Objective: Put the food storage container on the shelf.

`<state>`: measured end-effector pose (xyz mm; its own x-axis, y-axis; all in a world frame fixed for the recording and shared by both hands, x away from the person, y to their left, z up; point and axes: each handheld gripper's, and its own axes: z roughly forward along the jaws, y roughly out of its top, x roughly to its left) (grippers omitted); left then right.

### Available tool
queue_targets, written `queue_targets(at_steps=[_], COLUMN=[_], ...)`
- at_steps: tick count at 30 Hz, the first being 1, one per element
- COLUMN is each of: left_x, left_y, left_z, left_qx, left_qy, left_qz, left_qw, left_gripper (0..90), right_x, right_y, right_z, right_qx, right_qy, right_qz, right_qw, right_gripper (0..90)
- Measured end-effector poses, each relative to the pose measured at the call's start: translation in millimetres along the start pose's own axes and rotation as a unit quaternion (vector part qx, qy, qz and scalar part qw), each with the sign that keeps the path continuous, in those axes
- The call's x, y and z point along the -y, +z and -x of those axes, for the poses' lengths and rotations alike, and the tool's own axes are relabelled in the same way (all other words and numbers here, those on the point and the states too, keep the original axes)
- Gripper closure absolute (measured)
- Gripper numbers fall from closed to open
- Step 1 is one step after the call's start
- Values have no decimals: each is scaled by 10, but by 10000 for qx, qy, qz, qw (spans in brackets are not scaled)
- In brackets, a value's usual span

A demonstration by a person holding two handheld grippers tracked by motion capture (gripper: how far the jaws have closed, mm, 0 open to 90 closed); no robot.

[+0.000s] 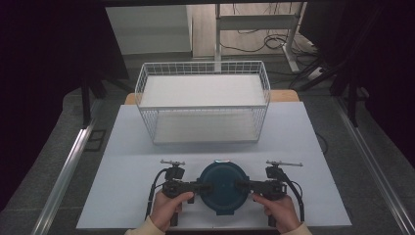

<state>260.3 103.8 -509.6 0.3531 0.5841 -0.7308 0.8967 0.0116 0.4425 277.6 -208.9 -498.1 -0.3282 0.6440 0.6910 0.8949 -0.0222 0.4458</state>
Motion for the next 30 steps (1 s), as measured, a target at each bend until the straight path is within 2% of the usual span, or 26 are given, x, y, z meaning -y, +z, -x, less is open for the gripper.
queue_targets(at_steps=[5, 14, 30], left_x=[-2, -34, -107], left_y=[-19, -110, -260], left_z=[4, 37, 88], left_qx=[-7, -130, -100], left_qy=[-35, 57, 213], left_qz=[57, 296, 469], left_qw=[10000, 9995, 9986], left_gripper=[355, 378, 391], right_x=[1, -5, -102], right_y=[-3, 12, -8], right_z=[-28, -100, -230], right_qx=[23, -4, -79], right_qy=[-98, -305, -556], right_qz=[15, 56, 245], right_qw=[9999, 9995, 9981], right_gripper=[367, 372, 373])
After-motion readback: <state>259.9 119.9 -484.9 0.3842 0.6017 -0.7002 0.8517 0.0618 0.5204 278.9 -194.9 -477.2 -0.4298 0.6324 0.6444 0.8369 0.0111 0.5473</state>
